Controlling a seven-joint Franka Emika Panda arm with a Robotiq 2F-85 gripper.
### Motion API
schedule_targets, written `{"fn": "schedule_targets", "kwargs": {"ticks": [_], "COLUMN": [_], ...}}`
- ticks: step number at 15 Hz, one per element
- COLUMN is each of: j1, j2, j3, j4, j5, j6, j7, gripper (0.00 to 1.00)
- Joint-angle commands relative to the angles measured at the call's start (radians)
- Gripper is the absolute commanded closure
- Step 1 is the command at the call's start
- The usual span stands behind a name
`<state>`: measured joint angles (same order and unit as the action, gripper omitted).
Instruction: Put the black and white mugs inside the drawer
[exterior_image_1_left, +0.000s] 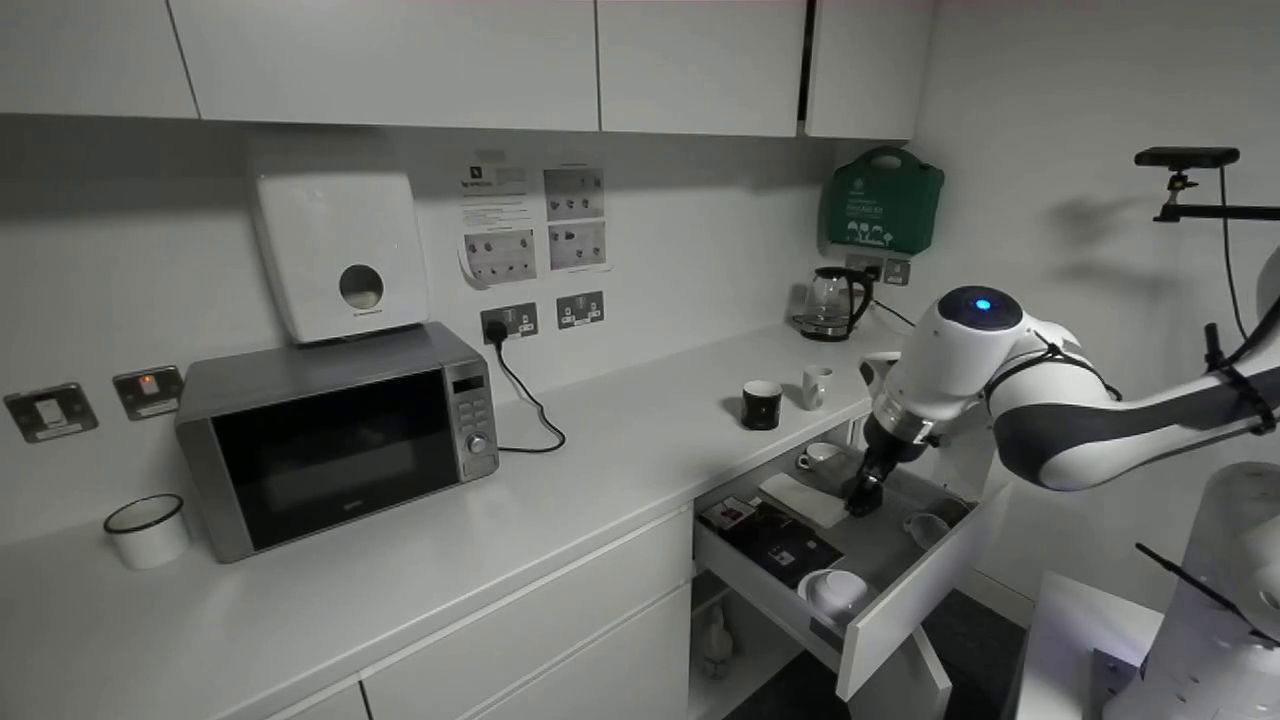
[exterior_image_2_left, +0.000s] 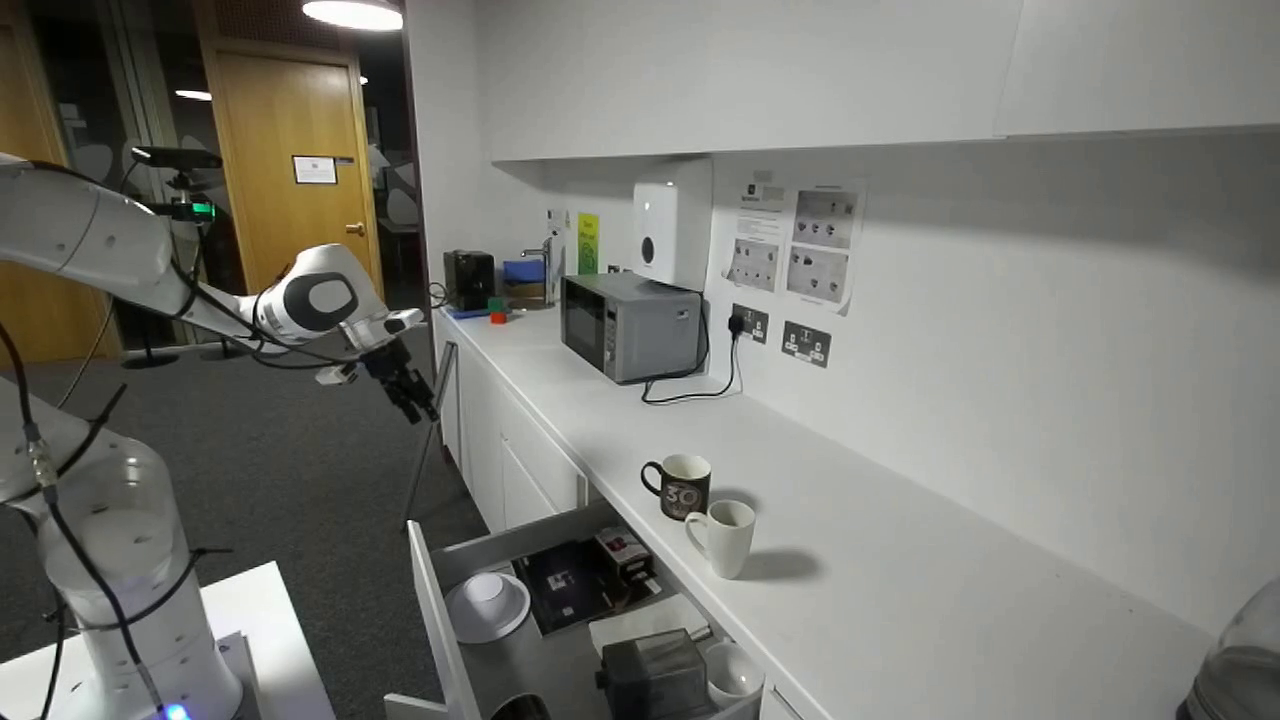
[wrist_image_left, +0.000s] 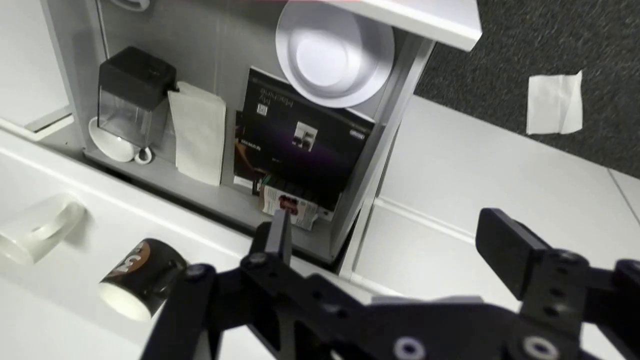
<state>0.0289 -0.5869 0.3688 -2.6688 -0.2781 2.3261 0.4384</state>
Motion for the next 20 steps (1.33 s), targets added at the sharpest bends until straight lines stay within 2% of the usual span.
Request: {"fn": "schedule_targets", "kwargs": {"ticks": [1, 6, 10, 12, 14, 20], "j1": [-0.069, -0.179, -0.23, -0.238, -0.217, -0.141], "j2": [0.048, 0.157, 0.298, 0.373, 0.447, 0.668], "j3": [0.024, 0.063, 0.044, 0.018, -0.033, -0.206], "j4": [0.025, 0.111, 0.256, 0.333, 0.407, 0.6], "j5": [-0.114, -0.276, -0.284, -0.297, -0.308, -0.34], "j6": [0.109, 0.175, 0.06, -0.005, -0.049, -0.079], "j7": [0.053, 0.12, 0.239, 0.316, 0.369, 0.429], "gripper": [0.0, 0.0, 0.0, 0.0, 0.0, 0.0]}}
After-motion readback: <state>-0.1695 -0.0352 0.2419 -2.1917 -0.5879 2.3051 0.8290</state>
